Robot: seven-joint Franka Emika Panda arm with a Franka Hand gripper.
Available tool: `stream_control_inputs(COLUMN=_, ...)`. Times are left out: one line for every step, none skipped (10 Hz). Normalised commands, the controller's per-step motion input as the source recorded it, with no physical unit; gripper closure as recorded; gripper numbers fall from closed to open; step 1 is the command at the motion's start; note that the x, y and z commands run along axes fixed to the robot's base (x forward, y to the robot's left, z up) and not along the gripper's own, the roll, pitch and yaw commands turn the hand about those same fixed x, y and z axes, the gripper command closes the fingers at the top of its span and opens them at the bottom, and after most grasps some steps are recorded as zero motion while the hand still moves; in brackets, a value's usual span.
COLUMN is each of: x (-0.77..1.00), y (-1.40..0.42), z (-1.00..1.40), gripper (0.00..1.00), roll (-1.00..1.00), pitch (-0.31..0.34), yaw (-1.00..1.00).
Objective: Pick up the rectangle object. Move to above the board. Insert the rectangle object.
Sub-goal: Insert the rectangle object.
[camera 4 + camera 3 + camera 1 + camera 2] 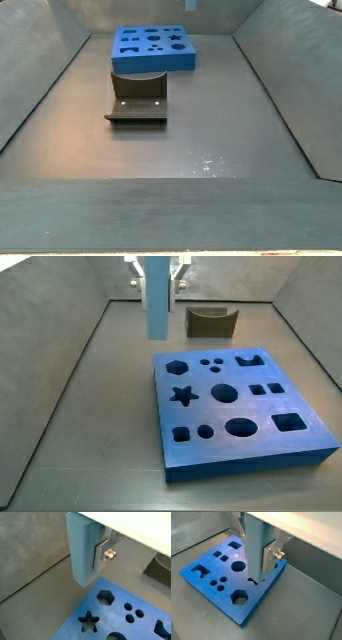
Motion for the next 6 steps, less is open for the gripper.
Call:
stream_control_inputs(x=0.28, y=-0.02, z=-0.15, gripper=1.00, roll=0.00, pitch=0.000, yaw=-0.03)
stream_control_inputs(x=0.74, y=-0.13, z=-0.49, gripper=1.00, roll=0.07, pitch=0.000, yaw=-0.02)
stream_control_inputs(x=1.00, y=0.00, z=-0.49, gripper=1.00, roll=0.01, pitch=0.000, yaw=0.00)
stream_control_inputs(x=1.00, y=0.01, z=-0.38, gripper=1.00, roll=-0.08, pitch=0.000, yaw=0.04)
stream_control_inputs(x=1.00, y=0.11, z=-0.57, gripper=1.00, roll=-0.40, pitch=-0.003, yaw=0.11)
stream_control_inputs(x=0.30, y=-0.05, z=-0.05, gripper=1.00, roll=0.00, pitch=0.000, yaw=-0.01)
